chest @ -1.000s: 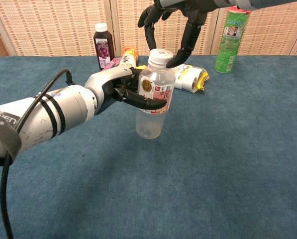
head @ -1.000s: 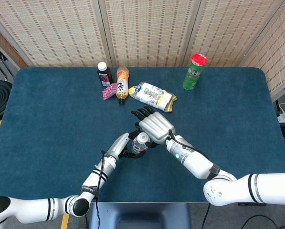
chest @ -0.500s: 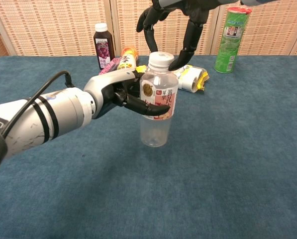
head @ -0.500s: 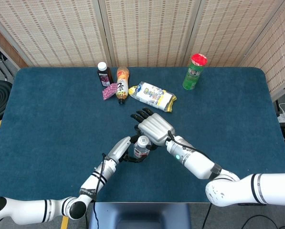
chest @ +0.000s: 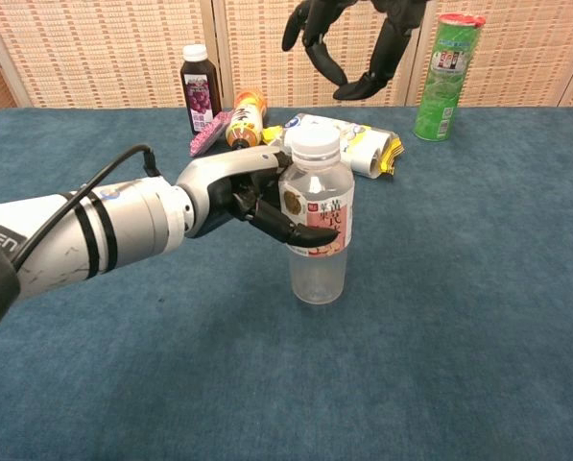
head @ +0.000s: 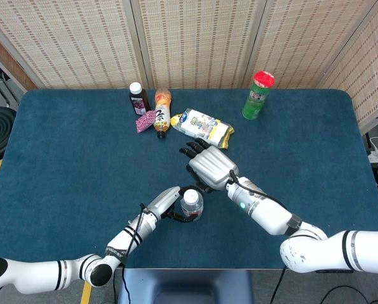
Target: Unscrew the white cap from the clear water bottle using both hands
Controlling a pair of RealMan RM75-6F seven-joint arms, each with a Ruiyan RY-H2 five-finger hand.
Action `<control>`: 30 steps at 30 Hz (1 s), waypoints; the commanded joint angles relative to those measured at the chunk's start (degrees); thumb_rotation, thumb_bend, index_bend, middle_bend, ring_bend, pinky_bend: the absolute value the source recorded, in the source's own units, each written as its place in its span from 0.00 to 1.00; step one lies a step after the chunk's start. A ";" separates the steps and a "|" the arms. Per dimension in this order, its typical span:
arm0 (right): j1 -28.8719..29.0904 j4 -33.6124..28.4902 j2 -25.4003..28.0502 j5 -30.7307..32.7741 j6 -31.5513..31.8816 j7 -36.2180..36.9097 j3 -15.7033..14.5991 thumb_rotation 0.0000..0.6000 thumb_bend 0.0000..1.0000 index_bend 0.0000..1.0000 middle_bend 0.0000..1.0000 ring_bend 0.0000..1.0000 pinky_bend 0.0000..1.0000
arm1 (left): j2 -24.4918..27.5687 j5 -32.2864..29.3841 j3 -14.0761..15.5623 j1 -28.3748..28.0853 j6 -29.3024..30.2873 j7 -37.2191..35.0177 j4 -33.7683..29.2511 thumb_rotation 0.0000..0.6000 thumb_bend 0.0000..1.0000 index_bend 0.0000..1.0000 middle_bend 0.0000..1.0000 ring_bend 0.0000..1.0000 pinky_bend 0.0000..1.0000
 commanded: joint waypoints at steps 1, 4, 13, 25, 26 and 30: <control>0.04 0.55 0.94 1.15 -0.91 0.20 -0.31 1.00 0.36 0.11 0.06 0.00 0.00 | 0.07 -0.81 -0.24 -0.26 0.56 0.76 0.38 1.00 0.45 0.44 0.52 0.28 0.32; 0.15 0.33 1.41 1.60 -1.24 0.19 -0.61 1.00 0.18 0.01 0.02 0.00 0.00 | 0.43 -2.56 -0.57 -0.48 1.32 2.13 0.17 1.00 0.45 0.44 0.52 0.28 0.32; 1.52 -2.08 3.48 3.37 -4.77 1.48 -0.85 0.94 0.01 0.00 0.00 0.00 0.00 | 0.99 -8.00 -1.05 -1.40 5.03 8.42 -1.36 1.00 0.45 0.45 0.53 0.30 0.33; 3.03 -3.13 0.39 1.54 0.12 -2.01 -1.25 0.95 0.13 0.42 0.00 0.00 0.00 | 0.41 -11.56 -0.46 -2.65 7.63 13.83 -3.44 1.00 0.45 0.45 0.53 0.30 0.33; 3.25 -3.07 0.15 1.95 0.33 -2.32 -1.34 0.95 0.14 0.42 0.00 0.00 0.00 | 0.33 -11.67 -0.41 -2.72 7.68 14.00 -3.52 1.00 0.45 0.45 0.53 0.30 0.33; 4.26 -2.73 -0.73 3.87 1.04 -3.83 -1.93 0.95 0.18 0.43 0.00 0.00 0.00 | 0.00 -11.94 -0.15 -3.02 8.03 14.92 -3.93 1.00 0.45 0.45 0.53 0.30 0.33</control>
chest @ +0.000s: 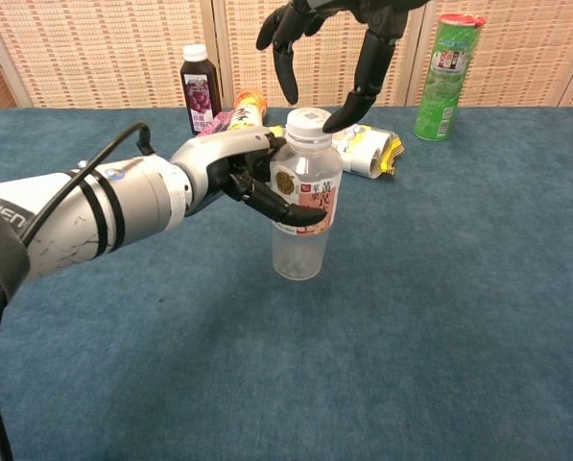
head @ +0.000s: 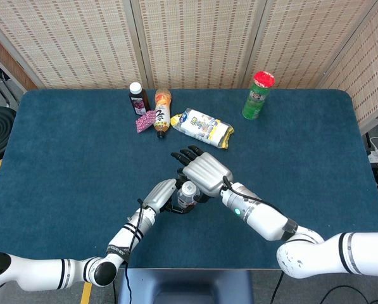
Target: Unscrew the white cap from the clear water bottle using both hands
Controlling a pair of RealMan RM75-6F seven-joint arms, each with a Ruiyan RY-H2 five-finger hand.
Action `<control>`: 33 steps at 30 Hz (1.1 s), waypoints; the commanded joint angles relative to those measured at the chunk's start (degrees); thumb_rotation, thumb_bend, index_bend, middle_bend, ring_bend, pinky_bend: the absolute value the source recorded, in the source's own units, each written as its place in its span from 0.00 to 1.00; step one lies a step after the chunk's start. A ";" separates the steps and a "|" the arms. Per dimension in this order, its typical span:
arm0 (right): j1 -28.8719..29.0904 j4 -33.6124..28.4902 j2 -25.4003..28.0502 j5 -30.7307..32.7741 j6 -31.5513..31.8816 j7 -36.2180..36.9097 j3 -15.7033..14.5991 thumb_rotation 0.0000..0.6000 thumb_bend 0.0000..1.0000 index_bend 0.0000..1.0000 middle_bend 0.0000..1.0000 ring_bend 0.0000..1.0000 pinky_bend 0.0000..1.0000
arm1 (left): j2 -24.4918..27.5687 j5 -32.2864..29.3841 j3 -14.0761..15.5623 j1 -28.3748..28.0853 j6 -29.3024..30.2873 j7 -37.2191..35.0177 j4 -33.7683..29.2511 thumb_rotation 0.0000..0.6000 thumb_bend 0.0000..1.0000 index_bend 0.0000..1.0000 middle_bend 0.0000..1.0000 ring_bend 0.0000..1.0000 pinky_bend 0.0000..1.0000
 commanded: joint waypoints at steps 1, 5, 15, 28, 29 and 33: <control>0.78 0.18 -0.61 1.44 0.54 -1.13 -0.58 0.95 0.18 0.43 0.00 0.00 0.00 | -0.19 -0.22 0.14 -0.19 0.28 0.55 -0.18 1.00 0.45 0.45 0.53 0.30 0.33; 1.54 0.11 -0.74 3.10 0.50 -1.94 -1.12 0.94 0.18 0.41 0.00 0.00 0.00 | -0.40 -0.76 0.09 -0.47 0.90 1.54 -0.40 1.00 0.45 0.45 0.53 0.30 0.33; 2.53 -0.20 -0.59 4.65 -0.52 -1.21 -1.17 0.93 0.18 0.39 0.00 0.00 0.00 | -0.64 -1.05 0.25 -0.62 1.23 2.15 -0.37 1.00 0.45 0.45 0.53 0.30 0.33; 3.74 -0.75 -0.86 5.97 1.07 -2.98 -2.22 0.93 0.31 0.52 0.02 0.00 0.00 | -0.67 -0.66 0.44 -0.56 1.02 2.03 -0.58 1.00 0.45 0.45 0.53 0.30 0.33; 3.87 -0.76 -0.87 6.10 1.07 -3.21 -2.35 0.93 0.33 0.51 0.02 0.00 0.00 | -0.70 -0.59 0.50 -0.55 1.01 2.03 -0.62 1.00 0.45 0.45 0.53 0.30 0.33; 4.43 -0.81 -0.79 6.10 0.77 -4.10 -2.81 0.93 0.39 0.50 0.02 0.00 0.00 | -0.51 0.22 0.98 -0.44 0.88 2.13 -1.06 1.00 0.45 0.45 0.53 0.30 0.33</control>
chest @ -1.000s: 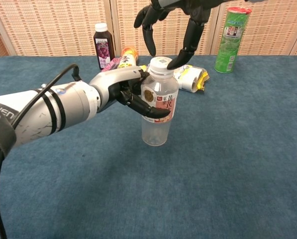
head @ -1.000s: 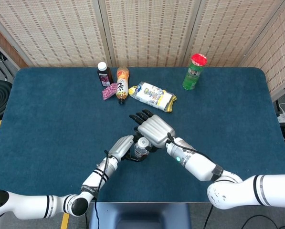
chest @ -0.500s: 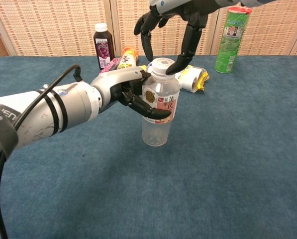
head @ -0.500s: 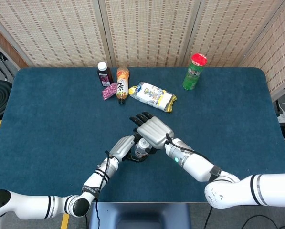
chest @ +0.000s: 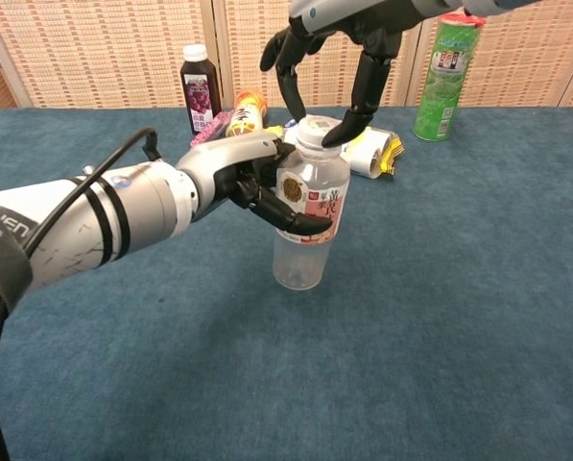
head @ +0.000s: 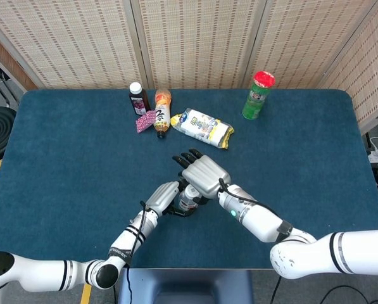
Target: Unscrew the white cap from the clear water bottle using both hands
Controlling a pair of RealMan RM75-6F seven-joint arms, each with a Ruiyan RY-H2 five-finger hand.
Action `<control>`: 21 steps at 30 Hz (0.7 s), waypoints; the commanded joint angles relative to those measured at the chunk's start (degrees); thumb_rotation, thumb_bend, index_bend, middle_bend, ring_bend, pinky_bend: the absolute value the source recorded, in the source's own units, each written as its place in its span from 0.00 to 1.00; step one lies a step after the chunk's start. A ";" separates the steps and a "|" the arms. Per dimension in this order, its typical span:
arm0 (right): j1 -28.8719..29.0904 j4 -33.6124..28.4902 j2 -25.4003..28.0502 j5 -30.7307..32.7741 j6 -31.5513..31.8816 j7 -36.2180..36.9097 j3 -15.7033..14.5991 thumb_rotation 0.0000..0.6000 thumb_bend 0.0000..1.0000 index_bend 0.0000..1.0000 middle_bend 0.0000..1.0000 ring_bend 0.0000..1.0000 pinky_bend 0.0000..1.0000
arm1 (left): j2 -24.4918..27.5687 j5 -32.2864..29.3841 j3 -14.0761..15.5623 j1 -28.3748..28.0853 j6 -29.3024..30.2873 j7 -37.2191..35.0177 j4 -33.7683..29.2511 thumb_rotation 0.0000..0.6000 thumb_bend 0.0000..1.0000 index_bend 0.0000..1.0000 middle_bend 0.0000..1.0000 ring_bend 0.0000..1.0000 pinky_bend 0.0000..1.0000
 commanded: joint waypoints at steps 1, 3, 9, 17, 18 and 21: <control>0.21 -0.15 0.22 -0.48 -0.15 -0.45 -0.22 0.94 0.42 0.50 0.02 0.00 0.00 | 0.27 0.60 0.30 0.12 -0.12 0.01 -0.33 1.00 0.45 0.45 0.53 0.30 0.33; 0.18 -0.43 0.65 -1.10 -0.29 -0.45 -0.19 0.98 0.48 0.51 0.02 0.00 0.00 | 0.55 0.95 0.45 0.24 -0.44 -0.27 -0.57 1.00 0.45 0.45 0.53 0.30 0.33; -0.15 -1.04 2.64 -2.81 -1.67 0.17 -0.32 1.00 0.54 0.53 0.02 0.00 0.00 | 2.46 1.69 0.25 0.16 -5.27 -3.88 -0.90 1.00 0.45 0.45 0.53 0.30 0.33; -2.02 -0.90 5.04 -6.56 -4.72 3.60 -0.15 1.00 0.57 0.53 0.02 0.00 0.00 | 4.14 8.40 0.41 0.64 -10.96 -11.03 -0.21 1.00 0.46 0.45 0.53 0.30 0.33; -2.26 -0.87 5.23 -7.08 -5.01 4.04 -0.08 1.00 0.57 0.53 0.02 0.00 0.00 | 4.22 9.24 0.36 0.72 -11.26 -11.81 -0.19 1.00 0.46 0.45 0.53 0.30 0.33; -3.21 -0.47 5.57 -9.28 -4.66 4.82 0.19 1.00 0.57 0.52 0.02 0.00 0.00 | 4.39 11.41 0.28 0.79 -11.70 -13.51 0.31 1.00 0.46 0.46 0.54 0.30 0.33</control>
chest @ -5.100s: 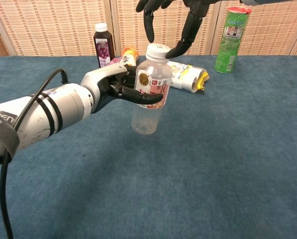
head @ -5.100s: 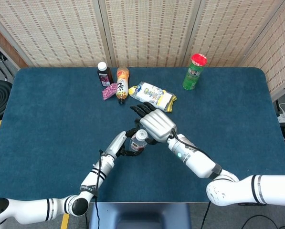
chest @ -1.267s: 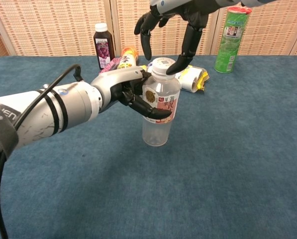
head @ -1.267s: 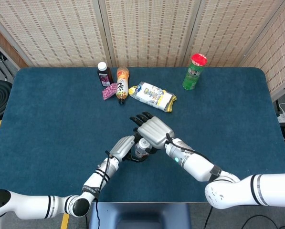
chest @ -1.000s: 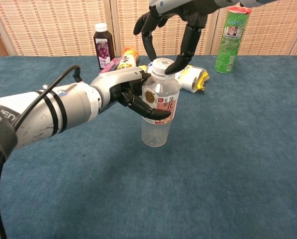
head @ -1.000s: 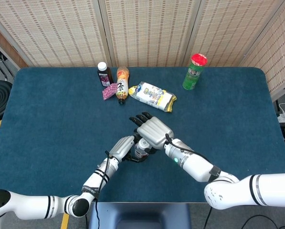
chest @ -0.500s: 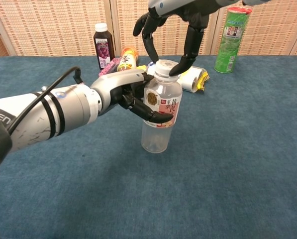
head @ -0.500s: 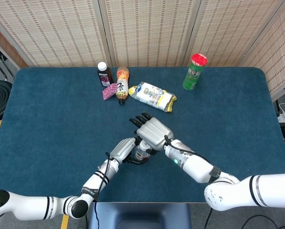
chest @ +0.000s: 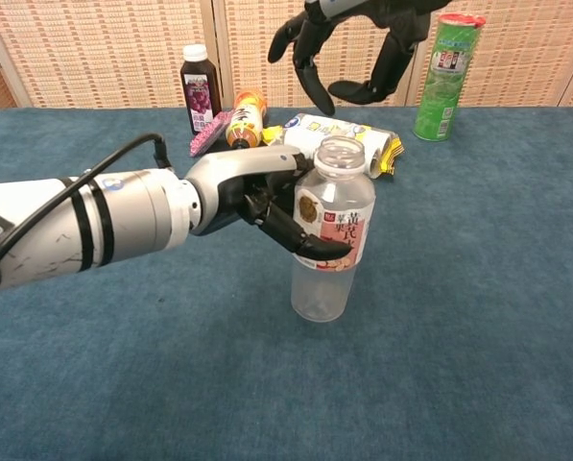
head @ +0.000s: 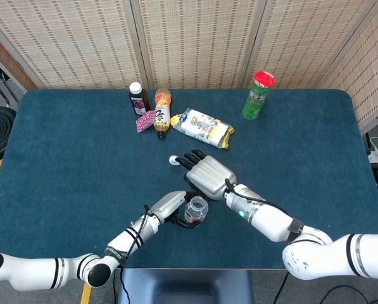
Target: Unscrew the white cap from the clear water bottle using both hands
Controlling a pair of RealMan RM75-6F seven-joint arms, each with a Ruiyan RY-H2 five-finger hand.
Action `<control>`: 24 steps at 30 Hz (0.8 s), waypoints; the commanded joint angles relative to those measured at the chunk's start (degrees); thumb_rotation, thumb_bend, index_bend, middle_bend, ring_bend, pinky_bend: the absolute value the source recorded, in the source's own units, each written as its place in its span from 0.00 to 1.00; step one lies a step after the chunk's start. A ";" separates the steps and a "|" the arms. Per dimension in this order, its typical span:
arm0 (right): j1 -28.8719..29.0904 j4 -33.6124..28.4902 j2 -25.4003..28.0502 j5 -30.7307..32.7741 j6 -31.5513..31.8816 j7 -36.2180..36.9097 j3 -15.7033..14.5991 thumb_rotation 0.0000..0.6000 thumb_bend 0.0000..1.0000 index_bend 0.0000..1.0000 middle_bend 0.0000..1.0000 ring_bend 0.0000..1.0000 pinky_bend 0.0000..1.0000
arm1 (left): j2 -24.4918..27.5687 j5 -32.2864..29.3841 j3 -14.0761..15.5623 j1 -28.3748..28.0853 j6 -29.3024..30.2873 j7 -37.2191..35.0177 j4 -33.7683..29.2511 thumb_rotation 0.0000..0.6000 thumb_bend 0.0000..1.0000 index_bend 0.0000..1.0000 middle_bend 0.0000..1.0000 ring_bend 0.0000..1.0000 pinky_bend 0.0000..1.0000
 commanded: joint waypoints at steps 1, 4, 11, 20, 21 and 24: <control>-1.31 0.43 0.50 -2.13 0.49 1.24 0.42 1.00 0.57 0.51 0.02 0.00 0.00 | 0.35 1.96 -0.26 0.16 -0.77 -2.11 0.83 1.00 0.46 0.46 0.54 0.30 0.33; -2.45 0.72 1.01 -2.92 1.66 2.27 0.75 1.00 0.56 0.38 0.02 0.00 0.00 | 0.10 2.83 -0.63 0.26 0.52 -2.51 2.36 1.00 0.46 0.46 0.54 0.30 0.33; -10.19 -1.61 3.13 -7.48 8.35 9.36 1.80 1.00 0.16 0.00 0.00 0.00 0.00 | -3.92 9.84 -1.75 3.56 12.46 -5.74 9.03 1.00 0.46 0.46 0.53 0.30 0.33; -30.54 1.33 2.37 -33.06 20.60 28.27 -2.71 1.00 0.12 0.00 0.00 0.00 0.00 | -8.26 10.16 0.15 7.26 18.38 -7.50 18.22 1.00 0.46 0.42 0.50 0.25 0.28; -31.98 2.25 2.13 -35.19 21.45 29.93 -3.26 1.00 0.12 0.00 0.00 0.00 0.00 | -8.76 10.02 0.42 7.44 18.43 -7.40 19.25 1.00 0.46 0.42 0.50 0.25 0.28; -35.15 4.65 2.17 -40.02 23.01 34.53 -4.21 1.00 0.12 0.00 0.00 0.00 0.00 | -10.17 9.67 1.40 7.89 17.61 -7.74 22.22 1.00 0.45 0.42 0.49 0.25 0.26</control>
